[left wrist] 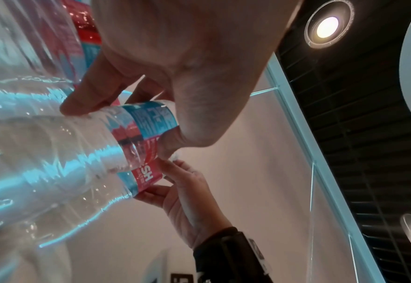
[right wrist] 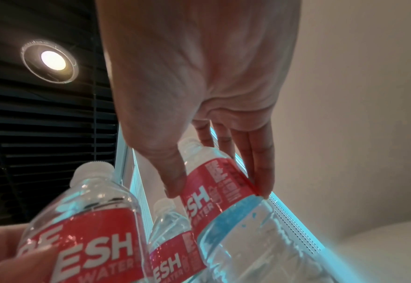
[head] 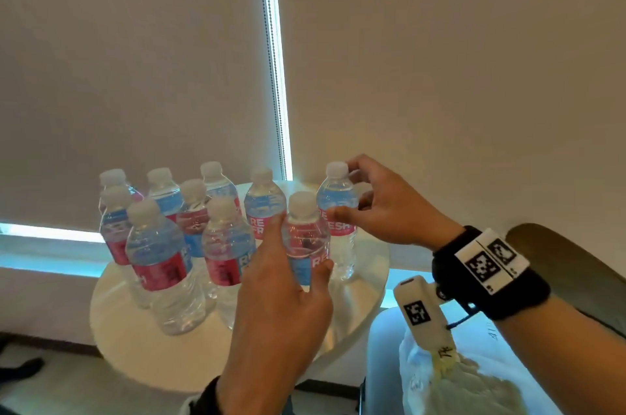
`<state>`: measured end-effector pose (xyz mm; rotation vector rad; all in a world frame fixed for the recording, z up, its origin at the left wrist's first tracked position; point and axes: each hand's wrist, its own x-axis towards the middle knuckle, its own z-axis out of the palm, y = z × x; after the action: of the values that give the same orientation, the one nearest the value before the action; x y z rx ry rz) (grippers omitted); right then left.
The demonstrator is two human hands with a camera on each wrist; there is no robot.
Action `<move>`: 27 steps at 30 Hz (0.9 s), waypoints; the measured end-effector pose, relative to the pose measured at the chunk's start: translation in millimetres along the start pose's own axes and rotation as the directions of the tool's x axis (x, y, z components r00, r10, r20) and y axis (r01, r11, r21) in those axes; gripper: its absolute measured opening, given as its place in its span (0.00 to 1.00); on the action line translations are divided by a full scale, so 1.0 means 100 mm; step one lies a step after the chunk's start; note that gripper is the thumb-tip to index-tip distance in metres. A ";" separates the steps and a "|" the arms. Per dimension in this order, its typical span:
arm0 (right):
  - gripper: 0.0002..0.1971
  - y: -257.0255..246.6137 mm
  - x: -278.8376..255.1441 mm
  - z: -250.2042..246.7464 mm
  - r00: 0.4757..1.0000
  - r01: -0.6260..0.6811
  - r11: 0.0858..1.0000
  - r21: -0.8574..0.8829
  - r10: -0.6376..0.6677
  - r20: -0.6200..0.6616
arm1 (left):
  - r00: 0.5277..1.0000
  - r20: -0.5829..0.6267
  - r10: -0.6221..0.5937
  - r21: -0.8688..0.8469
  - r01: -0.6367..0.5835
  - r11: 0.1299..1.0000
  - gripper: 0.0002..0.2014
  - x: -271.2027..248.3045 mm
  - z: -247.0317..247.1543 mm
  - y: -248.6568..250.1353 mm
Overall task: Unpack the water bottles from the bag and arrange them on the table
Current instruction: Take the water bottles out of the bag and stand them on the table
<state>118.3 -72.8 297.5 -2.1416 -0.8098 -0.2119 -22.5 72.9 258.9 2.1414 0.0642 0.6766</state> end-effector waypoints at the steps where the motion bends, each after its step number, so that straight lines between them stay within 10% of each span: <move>1: 0.27 0.00 0.02 0.03 1.000 -0.003 1.000 -0.003 0.003 0.011 | 1.000 -0.005 -0.005 -0.005 0.004 1.000 0.32 0.00 0.01 -0.01; 18: 0.32 0.00 -0.08 0.09 0.997 -0.072 0.992 0.105 0.074 -0.012 | 0.995 -0.066 -0.070 0.071 0.075 0.995 0.46 -0.03 0.08 -0.11; 23: 0.14 0.15 -0.71 -0.19 0.969 -0.085 0.975 0.205 0.129 -0.212 | 0.981 -0.133 0.140 0.206 -0.111 0.972 0.44 -0.21 0.05 0.03; 27: 0.04 0.63 -1.53 -0.15 0.944 -0.284 0.927 0.246 0.315 -0.101 | 0.880 -0.137 0.456 0.209 -0.424 0.881 0.28 -0.45 0.01 0.12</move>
<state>39.1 -186.2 205.2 -1.9760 -0.3956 -0.1003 -62.8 51.8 247.8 2.2753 -0.2894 1.1716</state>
